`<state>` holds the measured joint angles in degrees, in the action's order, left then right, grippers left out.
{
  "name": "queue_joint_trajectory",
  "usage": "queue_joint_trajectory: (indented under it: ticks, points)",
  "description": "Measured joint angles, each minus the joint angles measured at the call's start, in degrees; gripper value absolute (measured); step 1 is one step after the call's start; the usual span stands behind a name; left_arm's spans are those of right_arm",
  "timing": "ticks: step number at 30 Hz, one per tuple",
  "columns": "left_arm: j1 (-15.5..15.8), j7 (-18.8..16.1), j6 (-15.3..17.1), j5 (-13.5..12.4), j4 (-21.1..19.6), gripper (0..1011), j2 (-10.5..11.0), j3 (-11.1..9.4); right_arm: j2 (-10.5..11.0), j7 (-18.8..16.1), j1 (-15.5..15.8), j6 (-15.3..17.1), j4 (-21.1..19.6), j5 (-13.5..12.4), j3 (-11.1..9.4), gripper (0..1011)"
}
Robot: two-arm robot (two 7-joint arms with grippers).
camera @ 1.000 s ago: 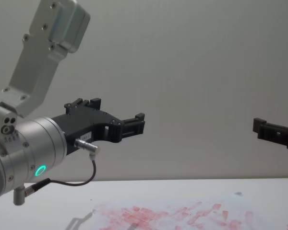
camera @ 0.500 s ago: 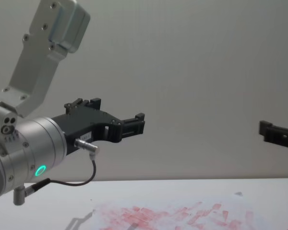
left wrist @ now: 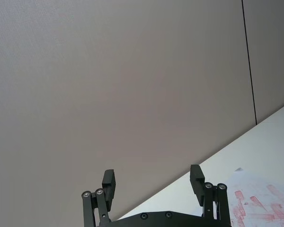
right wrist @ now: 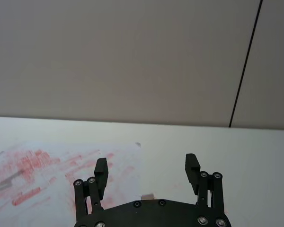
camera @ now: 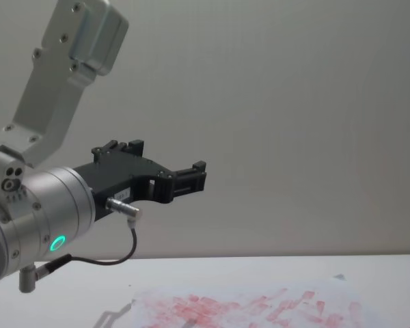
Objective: Use the one hand to pick up the stamp and affix it onto the A4 paper.
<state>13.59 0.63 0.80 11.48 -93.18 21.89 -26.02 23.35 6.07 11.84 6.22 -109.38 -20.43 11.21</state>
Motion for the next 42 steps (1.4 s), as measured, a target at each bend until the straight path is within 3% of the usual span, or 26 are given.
queue_joint_trajectory:
  ticks: [6, 17, 26, 42]
  points:
    - [0.0, 0.0, 0.0, 0.0, 0.0, 1001, 0.0, 0.0, 0.4, 2.4, 2.3, 3.6, -1.7, -0.9, -0.2, 1001]
    - [0.0, 0.0, 0.0, 0.0, 0.0, 1001, 0.0, 0.0, -0.5, 4.0, 2.3, 9.8, -1.7, -0.9, -0.2, 1001]
    - [0.0, 0.0, 0.0, 0.0, 0.0, 1001, 0.0, 0.0, -1.6, 3.5, 0.9, 13.7, 0.0, -0.3, -0.1, 1001]
    - [0.0, 0.0, 0.0, 0.0, 0.0, 1001, 0.0, 0.0, -3.7, -1.1, -4.4, 18.0, 6.0, 2.3, 0.2, 1001]
